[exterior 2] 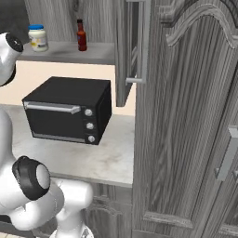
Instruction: Move the mayonnaise and condiment bottle from the cabinet to the dining counter.
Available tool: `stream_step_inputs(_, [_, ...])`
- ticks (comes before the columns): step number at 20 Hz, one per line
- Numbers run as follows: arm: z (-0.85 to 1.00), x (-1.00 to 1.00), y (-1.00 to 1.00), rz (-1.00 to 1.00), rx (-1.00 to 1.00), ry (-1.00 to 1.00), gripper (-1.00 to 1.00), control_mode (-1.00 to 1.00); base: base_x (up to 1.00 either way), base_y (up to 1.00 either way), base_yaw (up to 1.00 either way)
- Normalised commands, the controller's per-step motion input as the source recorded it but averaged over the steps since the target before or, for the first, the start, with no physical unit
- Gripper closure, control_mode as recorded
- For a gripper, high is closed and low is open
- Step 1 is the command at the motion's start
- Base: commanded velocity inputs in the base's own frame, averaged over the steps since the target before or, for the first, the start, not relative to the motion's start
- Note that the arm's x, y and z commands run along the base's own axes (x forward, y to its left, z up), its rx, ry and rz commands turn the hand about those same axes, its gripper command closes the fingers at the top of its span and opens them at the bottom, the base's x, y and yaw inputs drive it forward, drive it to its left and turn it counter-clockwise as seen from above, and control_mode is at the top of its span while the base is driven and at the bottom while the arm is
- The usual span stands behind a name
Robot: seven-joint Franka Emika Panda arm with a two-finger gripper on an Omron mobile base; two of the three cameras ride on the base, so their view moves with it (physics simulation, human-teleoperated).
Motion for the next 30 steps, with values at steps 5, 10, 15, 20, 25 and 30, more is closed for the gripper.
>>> stream_step_inputs(5, [-0.13,0.0,-0.92,-0.2,-0.17,-0.12,-1.0,-1.0,0.0,0.0,0.0])
stream_step_inputs(10, [-0.02,0.0,-0.81,-0.17,-0.17,-0.13,-1.0,-1.0,0.0,0.0,0.0])
stream_step_inputs(15, [0.0,0.04,-0.77,-0.17,-0.2,-0.13,-1.0,-1.0,0.0,0.0,0.0])
stream_step_inputs(20, [0.0,0.18,-0.64,-0.19,-0.2,-0.16,-1.0,-1.0,0.0,0.0,0.0])
stream_step_inputs(25, [0.03,0.27,-0.56,-0.16,-0.19,-0.12,-1.0,-1.0,0.0,0.0,0.0])
stream_step_inputs(30, [0.22,0.2,-0.51,-0.18,-0.12,-0.1,-1.0,-1.0,0.0,0.0,0.0])
